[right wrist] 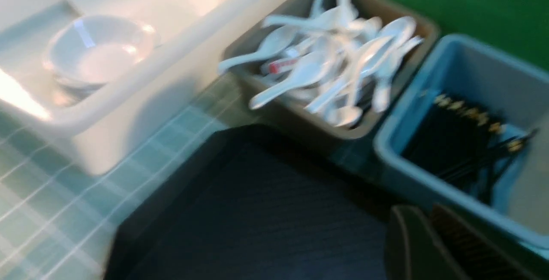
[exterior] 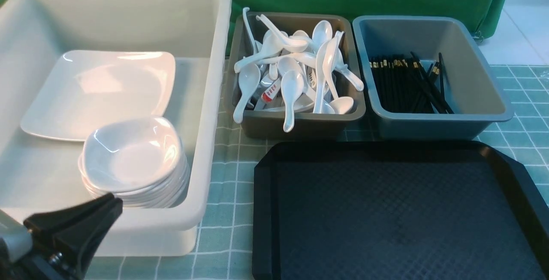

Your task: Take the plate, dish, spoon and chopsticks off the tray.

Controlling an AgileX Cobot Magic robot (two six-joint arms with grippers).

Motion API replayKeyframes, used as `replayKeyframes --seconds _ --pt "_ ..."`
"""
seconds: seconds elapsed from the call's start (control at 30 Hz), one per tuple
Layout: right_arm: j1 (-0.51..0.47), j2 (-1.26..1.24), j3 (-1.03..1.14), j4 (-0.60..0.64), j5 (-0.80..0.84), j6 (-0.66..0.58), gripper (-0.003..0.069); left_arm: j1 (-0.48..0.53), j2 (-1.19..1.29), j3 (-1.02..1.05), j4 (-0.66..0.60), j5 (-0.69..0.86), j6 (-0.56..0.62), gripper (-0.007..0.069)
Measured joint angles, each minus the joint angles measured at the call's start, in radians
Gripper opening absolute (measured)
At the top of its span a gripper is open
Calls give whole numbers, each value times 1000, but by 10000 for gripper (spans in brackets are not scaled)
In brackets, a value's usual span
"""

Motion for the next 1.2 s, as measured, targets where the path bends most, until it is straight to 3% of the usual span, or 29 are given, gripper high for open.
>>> replayKeyframes --seconds 0.13,0.23,0.27,0.3,0.37,0.53,0.67,0.93,1.2 --pt "-167 -55 65 101 -100 -117 29 0 0 7 0 29 0 12" --pt "-420 -166 258 303 -281 -308 17 0 0 11 0 36 0 12" --pt "-437 -174 289 315 -293 -316 16 0 0 12 0 36 0 12" --pt "-548 -237 403 387 -372 -366 17 0 0 12 0 37 0 12" --pt "-694 -345 582 446 -481 -387 17 0 0 12 0 37 0 12" --pt "-857 -552 872 474 -631 -389 16 0 0 12 0 39 0 13" --pt "-892 -666 1001 481 -672 -392 16 0 0 12 0 40 0 13" --pt "-897 -700 1009 484 -549 -400 16 0 0 12 3 43 0 17" --pt "-898 -700 1009 484 -540 -400 24 0 0 12 4 43 0 17"
